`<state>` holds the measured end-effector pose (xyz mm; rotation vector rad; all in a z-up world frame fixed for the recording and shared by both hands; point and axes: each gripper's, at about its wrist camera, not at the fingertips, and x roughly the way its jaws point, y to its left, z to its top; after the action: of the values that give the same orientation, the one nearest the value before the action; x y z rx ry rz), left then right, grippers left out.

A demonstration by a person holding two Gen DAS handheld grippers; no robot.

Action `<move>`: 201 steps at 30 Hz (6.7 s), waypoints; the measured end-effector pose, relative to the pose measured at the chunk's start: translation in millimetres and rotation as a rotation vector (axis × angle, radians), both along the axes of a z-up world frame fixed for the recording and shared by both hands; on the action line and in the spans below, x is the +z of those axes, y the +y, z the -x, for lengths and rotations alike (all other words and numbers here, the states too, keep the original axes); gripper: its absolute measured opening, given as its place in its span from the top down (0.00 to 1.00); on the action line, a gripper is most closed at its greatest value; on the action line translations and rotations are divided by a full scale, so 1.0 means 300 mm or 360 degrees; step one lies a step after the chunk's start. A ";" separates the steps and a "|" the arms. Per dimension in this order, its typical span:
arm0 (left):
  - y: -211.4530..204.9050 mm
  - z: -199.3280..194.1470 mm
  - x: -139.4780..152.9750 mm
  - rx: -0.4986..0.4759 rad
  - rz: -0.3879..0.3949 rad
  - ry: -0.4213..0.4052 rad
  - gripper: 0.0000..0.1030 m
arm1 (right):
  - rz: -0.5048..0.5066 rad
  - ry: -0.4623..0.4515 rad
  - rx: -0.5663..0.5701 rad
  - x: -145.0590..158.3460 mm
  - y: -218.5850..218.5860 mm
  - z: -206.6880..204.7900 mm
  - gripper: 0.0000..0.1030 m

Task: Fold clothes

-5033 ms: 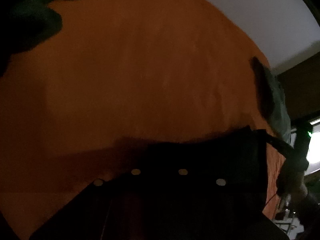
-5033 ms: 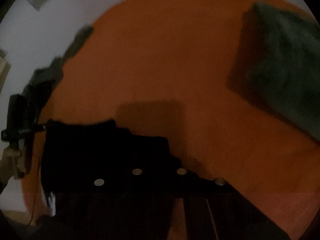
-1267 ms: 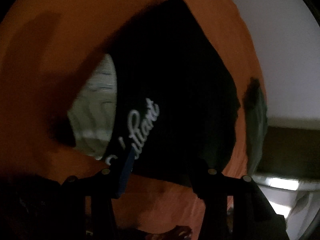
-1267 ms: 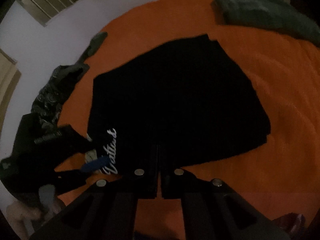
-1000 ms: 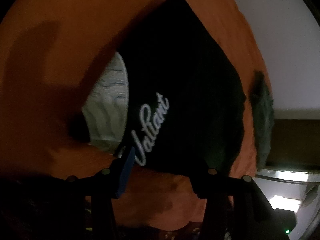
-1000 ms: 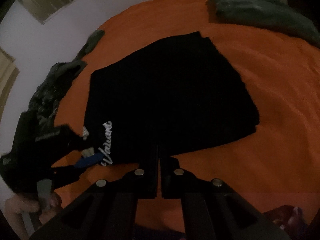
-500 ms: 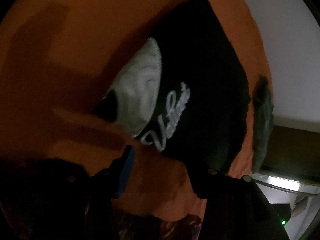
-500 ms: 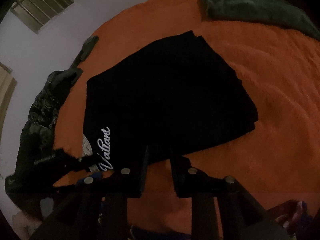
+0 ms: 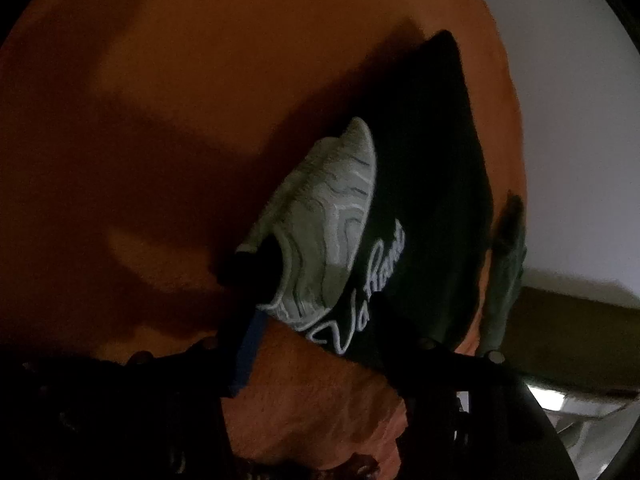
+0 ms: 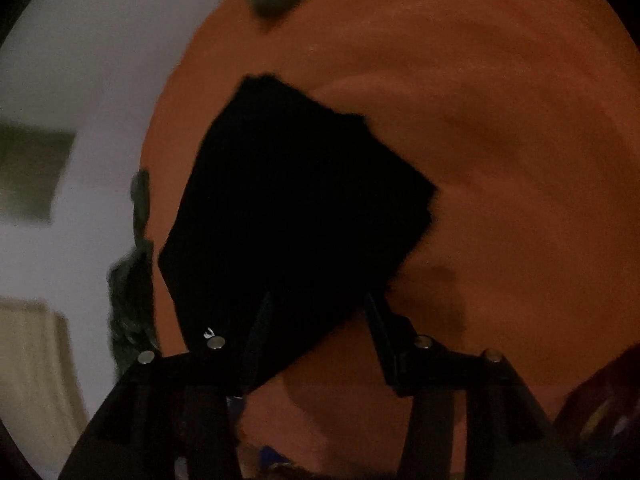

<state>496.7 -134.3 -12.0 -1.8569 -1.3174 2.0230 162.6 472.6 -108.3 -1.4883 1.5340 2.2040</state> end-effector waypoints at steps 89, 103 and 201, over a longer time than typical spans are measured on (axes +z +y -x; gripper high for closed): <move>-0.115 0.658 0.062 -0.0845 -0.0026 0.0004 0.33 | -0.0632 0.0049 0.1434 0.140 0.184 0.726 0.65; -0.036 0.653 0.000 -0.0901 0.0078 0.0308 0.33 | -0.0141 0.0580 0.1097 -0.034 0.226 0.746 0.57; 1.645 1.320 0.345 -0.1434 -0.0584 0.0791 0.83 | -0.0240 0.1077 0.0442 0.469 1.365 0.899 0.92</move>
<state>100.8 359.2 91.6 -1.2879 -0.5066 1.4658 -107.2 882.1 32.5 -1.0043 1.2890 3.1301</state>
